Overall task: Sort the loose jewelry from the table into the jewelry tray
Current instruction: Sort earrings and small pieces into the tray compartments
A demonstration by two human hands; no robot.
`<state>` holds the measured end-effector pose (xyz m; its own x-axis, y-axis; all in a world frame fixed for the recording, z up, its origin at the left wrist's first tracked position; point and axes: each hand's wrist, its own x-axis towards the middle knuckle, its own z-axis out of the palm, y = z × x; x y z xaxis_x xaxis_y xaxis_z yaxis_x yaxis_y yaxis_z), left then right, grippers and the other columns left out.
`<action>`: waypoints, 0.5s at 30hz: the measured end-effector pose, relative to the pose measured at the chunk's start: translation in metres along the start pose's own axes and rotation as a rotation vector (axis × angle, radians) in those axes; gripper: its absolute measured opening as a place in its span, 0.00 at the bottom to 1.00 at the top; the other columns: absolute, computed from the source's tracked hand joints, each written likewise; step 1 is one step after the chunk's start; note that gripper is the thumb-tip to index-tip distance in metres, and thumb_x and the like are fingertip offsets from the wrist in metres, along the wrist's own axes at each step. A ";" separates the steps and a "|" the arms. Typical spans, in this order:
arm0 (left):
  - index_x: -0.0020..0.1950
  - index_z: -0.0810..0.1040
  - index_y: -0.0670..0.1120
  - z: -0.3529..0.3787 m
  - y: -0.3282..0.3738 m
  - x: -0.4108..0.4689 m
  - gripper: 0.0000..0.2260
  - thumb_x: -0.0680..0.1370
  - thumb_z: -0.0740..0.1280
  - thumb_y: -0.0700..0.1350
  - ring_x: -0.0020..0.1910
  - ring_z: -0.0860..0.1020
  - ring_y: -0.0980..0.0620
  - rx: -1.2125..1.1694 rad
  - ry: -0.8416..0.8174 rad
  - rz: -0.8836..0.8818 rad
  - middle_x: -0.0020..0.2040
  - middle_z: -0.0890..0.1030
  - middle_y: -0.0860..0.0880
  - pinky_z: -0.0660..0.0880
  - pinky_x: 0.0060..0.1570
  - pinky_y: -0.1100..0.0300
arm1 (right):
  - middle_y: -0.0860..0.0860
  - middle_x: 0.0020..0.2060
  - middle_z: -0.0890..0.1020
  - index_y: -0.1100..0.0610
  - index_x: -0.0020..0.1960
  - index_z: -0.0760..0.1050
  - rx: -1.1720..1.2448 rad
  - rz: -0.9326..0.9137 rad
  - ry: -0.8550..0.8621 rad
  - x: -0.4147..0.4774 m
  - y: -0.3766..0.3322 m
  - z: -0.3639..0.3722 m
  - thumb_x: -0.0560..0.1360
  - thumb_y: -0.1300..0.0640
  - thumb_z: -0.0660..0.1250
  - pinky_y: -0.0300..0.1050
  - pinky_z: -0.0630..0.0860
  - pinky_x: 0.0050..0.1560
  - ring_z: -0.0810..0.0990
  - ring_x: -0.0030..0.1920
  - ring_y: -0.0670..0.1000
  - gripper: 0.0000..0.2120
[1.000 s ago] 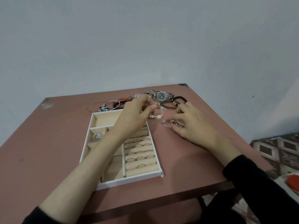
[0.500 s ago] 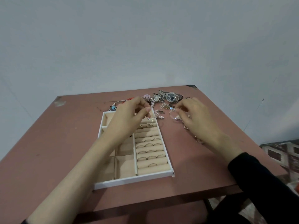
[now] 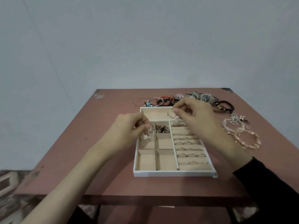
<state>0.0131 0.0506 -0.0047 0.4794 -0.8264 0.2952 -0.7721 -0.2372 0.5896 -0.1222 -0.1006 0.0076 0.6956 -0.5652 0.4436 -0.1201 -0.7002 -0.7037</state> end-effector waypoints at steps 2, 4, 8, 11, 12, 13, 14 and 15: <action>0.41 0.79 0.51 0.000 -0.001 -0.004 0.04 0.75 0.68 0.42 0.36 0.76 0.62 0.043 -0.043 0.011 0.35 0.82 0.55 0.69 0.37 0.70 | 0.44 0.32 0.78 0.52 0.41 0.77 -0.011 -0.021 -0.032 0.000 -0.002 0.007 0.74 0.61 0.68 0.28 0.69 0.35 0.73 0.32 0.41 0.06; 0.43 0.80 0.48 -0.001 -0.001 -0.007 0.03 0.75 0.67 0.42 0.34 0.75 0.65 0.070 -0.073 0.036 0.36 0.82 0.54 0.67 0.35 0.73 | 0.44 0.31 0.78 0.51 0.40 0.77 -0.014 -0.043 -0.061 -0.002 -0.005 0.011 0.74 0.61 0.68 0.29 0.69 0.35 0.73 0.33 0.41 0.07; 0.44 0.81 0.48 -0.006 -0.002 -0.008 0.03 0.75 0.68 0.44 0.40 0.73 0.57 0.170 -0.112 0.110 0.39 0.81 0.52 0.66 0.39 0.66 | 0.43 0.30 0.76 0.52 0.40 0.77 -0.036 -0.088 -0.111 -0.005 -0.012 0.015 0.74 0.62 0.68 0.26 0.67 0.35 0.74 0.33 0.37 0.07; 0.43 0.83 0.51 -0.006 -0.004 -0.009 0.03 0.74 0.69 0.45 0.42 0.71 0.53 0.203 -0.137 0.156 0.40 0.79 0.52 0.64 0.40 0.67 | 0.43 0.31 0.77 0.52 0.40 0.77 -0.033 -0.102 -0.140 -0.007 -0.015 0.019 0.74 0.62 0.68 0.27 0.67 0.34 0.74 0.33 0.38 0.07; 0.43 0.83 0.52 -0.006 -0.004 -0.009 0.03 0.74 0.69 0.46 0.41 0.70 0.55 0.205 -0.143 0.159 0.39 0.78 0.52 0.64 0.41 0.70 | 0.43 0.31 0.77 0.53 0.40 0.77 -0.023 -0.104 -0.152 -0.008 -0.016 0.021 0.74 0.62 0.67 0.27 0.67 0.34 0.74 0.33 0.39 0.07; 0.43 0.83 0.52 -0.005 -0.005 -0.009 0.03 0.73 0.70 0.46 0.39 0.69 0.58 0.199 -0.148 0.153 0.38 0.77 0.53 0.63 0.41 0.72 | 0.45 0.32 0.78 0.53 0.41 0.77 -0.015 -0.105 -0.167 -0.009 -0.017 0.023 0.74 0.63 0.67 0.27 0.67 0.34 0.74 0.34 0.40 0.06; 0.42 0.83 0.53 -0.005 -0.006 -0.009 0.03 0.73 0.70 0.47 0.37 0.69 0.60 0.183 -0.150 0.136 0.36 0.75 0.55 0.63 0.40 0.74 | 0.46 0.32 0.78 0.54 0.41 0.78 -0.010 -0.109 -0.181 -0.009 -0.018 0.025 0.74 0.63 0.67 0.27 0.68 0.34 0.75 0.34 0.41 0.05; 0.41 0.83 0.55 -0.006 -0.008 -0.009 0.04 0.73 0.70 0.46 0.36 0.70 0.61 0.148 -0.141 0.108 0.34 0.74 0.56 0.63 0.38 0.74 | 0.46 0.32 0.79 0.55 0.41 0.78 -0.009 -0.116 -0.194 -0.009 -0.019 0.027 0.74 0.63 0.67 0.28 0.69 0.34 0.75 0.35 0.42 0.05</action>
<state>0.0170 0.0629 -0.0074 0.3353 -0.9119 0.2367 -0.8736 -0.2070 0.4404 -0.1071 -0.0703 0.0015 0.8283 -0.3869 0.4052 -0.0377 -0.7601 -0.6487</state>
